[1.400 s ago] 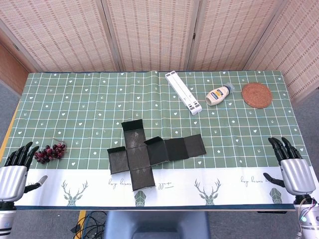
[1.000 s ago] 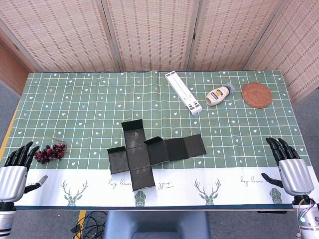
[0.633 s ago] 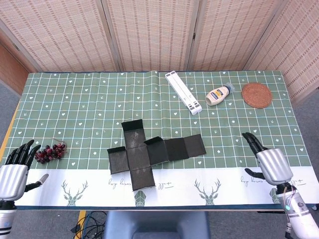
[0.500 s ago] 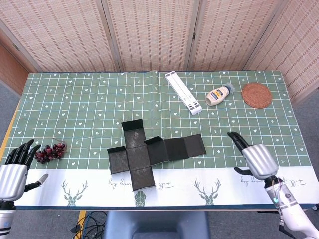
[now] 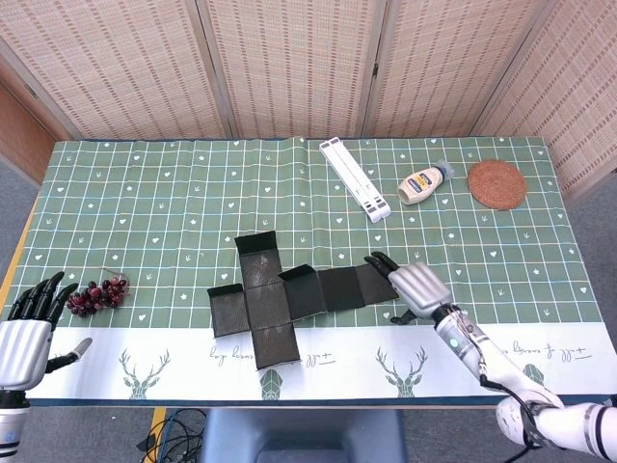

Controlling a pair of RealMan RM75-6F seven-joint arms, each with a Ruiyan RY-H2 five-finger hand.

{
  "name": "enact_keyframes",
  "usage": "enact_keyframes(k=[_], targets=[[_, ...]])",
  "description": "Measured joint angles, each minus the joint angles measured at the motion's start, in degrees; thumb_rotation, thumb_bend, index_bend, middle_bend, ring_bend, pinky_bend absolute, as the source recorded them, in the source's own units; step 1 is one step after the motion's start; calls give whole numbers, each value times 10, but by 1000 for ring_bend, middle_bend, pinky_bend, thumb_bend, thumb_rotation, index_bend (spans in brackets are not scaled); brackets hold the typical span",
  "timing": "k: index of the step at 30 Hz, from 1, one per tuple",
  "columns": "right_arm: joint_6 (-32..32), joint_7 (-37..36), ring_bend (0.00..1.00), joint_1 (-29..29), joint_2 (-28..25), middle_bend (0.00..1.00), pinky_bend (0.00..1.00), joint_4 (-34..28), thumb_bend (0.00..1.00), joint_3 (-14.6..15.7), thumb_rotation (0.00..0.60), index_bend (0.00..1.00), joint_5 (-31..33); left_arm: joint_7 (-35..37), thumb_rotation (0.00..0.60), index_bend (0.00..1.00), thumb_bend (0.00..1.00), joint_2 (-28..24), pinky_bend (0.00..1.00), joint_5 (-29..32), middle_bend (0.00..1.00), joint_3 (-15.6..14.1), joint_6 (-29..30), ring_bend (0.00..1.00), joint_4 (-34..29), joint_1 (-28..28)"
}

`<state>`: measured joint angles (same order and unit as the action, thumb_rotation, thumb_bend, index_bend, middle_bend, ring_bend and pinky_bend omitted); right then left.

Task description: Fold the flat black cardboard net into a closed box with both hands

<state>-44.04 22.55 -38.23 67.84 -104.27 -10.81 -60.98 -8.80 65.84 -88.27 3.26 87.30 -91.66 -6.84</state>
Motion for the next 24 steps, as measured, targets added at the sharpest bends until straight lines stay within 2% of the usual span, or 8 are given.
enact_keyframes(k=[10, 24], targets=[[27, 77, 722, -116, 91, 0, 943, 71, 100, 7, 600, 0, 151, 1, 600, 145, 166, 2, 144, -3, 67, -1, -3, 91, 4, -2], [-9, 146, 722, -216, 208, 0, 943, 165, 100, 31, 600, 0, 333, 14, 600, 145, 166, 5, 144, -3, 67, -4, -2, 88, 17, -1]])
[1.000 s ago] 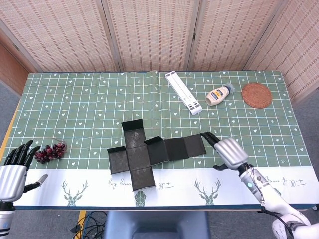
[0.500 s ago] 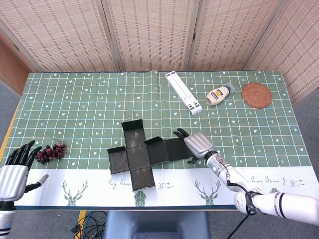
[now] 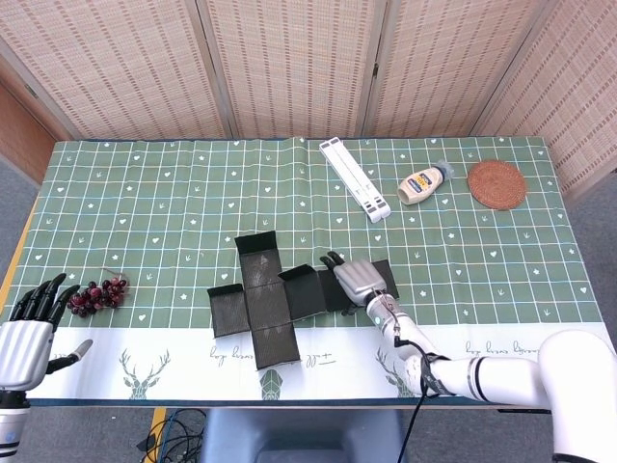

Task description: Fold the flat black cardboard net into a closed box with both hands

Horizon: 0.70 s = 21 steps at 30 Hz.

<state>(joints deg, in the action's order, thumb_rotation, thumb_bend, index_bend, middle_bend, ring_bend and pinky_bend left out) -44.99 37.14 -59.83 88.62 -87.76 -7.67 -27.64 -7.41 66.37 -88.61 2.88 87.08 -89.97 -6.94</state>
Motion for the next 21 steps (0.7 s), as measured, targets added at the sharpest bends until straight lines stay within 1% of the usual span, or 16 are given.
enact_keyframes(k=[5, 17, 21], targets=[[-5, 13, 722, -25, 18, 2, 943, 17, 101, 7, 600, 0, 41, 5, 600, 145, 166, 1, 144, 0, 67, -1, 1, 88, 5, 1], [3, 29, 722, -53, 34, 38, 943, 44, 101, 31, 600, 0, 90, 9, 600, 145, 165, 6, 144, 1, 67, -3, 0, 87, 13, 3], [10, 32, 722, -61, 42, 61, 944, 56, 130, 36, 600, 0, 102, 12, 600, 146, 166, 6, 144, 1, 67, -3, 1, 87, 15, 3]])
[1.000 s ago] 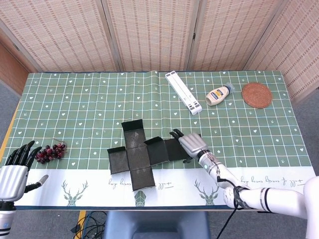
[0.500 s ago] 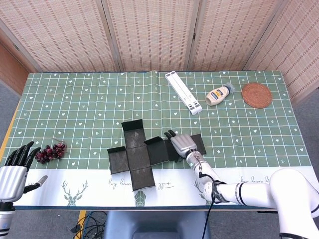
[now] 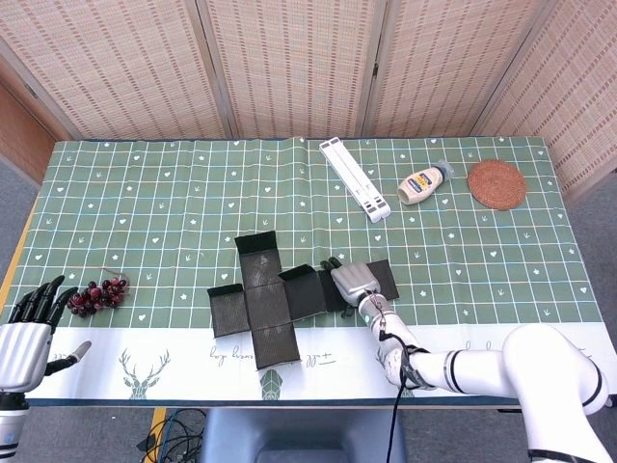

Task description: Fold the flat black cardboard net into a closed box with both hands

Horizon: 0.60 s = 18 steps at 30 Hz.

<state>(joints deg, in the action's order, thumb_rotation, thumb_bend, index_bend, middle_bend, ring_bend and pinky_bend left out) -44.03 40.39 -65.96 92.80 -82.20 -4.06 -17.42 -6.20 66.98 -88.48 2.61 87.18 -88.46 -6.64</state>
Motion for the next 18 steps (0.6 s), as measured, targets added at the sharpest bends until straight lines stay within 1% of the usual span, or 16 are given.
enact_keyframes(k=[3, 6, 9, 11, 12, 14, 15, 16, 18], targets=[[-1, 3, 733, -5, 6, 117, 944, 6, 164, 4, 600, 13, 2, 2, 600, 161, 166, 2, 144, -1, 67, 2, 1, 90, 4, -1], [-5, 3, 754, -8, 11, 181, 944, 10, 232, 6, 600, 104, 2, 7, 600, 188, 166, 8, 144, -5, 69, 4, 1, 101, 13, -6], [-11, 0, 769, -7, 13, 229, 945, 12, 255, 5, 600, 166, -5, 11, 600, 231, 166, 15, 166, -13, 103, 9, -1, 152, 24, -16], [-18, -7, 772, -4, 14, 239, 945, 12, 256, 3, 600, 178, -16, 15, 600, 289, 166, 21, 236, -21, 156, 13, -2, 262, 34, -26], [-20, -11, 775, -2, 14, 245, 945, 12, 256, 1, 600, 184, -21, 18, 600, 307, 166, 25, 272, -27, 178, 16, -4, 346, 41, -34], [-28, -19, 781, 3, 15, 256, 945, 13, 256, -1, 600, 191, -36, 24, 600, 338, 166, 31, 376, -35, 235, 22, -7, 445, 52, -47], [-32, -23, 787, 5, 15, 265, 945, 14, 256, -2, 600, 197, -43, 28, 600, 354, 166, 36, 445, -39, 270, 26, -10, 467, 59, -56], [-36, -26, 790, 8, 17, 271, 945, 15, 256, -3, 600, 201, -50, 30, 600, 368, 166, 40, 537, -42, 305, 29, -13, 554, 65, -64], [-44, -35, 795, 14, 21, 278, 945, 19, 256, -5, 600, 206, -68, 32, 600, 375, 166, 50, 663, -47, 332, 35, -24, 653, 78, -82]])
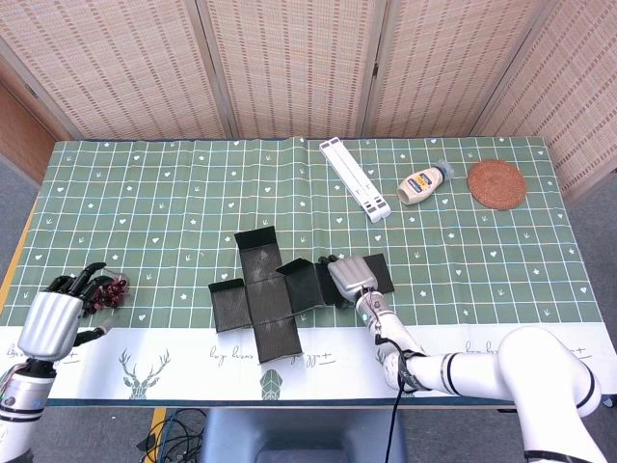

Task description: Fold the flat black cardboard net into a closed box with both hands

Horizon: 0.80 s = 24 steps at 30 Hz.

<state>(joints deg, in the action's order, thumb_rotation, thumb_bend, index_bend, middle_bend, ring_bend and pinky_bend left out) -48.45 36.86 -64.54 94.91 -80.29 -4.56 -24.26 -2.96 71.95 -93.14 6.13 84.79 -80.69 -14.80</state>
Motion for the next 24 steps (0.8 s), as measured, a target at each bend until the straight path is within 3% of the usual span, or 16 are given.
enact_keyframes(k=[2, 4, 13, 19, 24], targets=[[-8, -9, 796, 7, 6, 281, 945, 6, 256, -1, 600, 206, -20, 1, 600, 351, 166, 8, 766, -3, 338, 5, -13, 713, 9, -15], [-16, -13, 797, 12, 12, 283, 945, 13, 256, -1, 600, 207, -39, 0, 600, 305, 166, 18, 791, -2, 335, 10, -31, 732, 19, -32], [-57, -52, 803, 46, 50, 294, 945, 56, 256, -5, 600, 206, -142, -45, 600, 29, 121, 48, 770, 58, 93, 30, -133, 635, 33, -87], [-65, -82, 808, 71, 66, 299, 951, 81, 256, -12, 600, 206, -200, -80, 600, 0, 121, 82, 789, 92, 68, 37, -167, 629, 65, -115], [-57, -82, 808, 80, 66, 299, 951, 78, 256, -20, 600, 206, -217, -85, 600, 0, 121, 104, 944, 109, 63, 39, -196, 690, 92, -135]])
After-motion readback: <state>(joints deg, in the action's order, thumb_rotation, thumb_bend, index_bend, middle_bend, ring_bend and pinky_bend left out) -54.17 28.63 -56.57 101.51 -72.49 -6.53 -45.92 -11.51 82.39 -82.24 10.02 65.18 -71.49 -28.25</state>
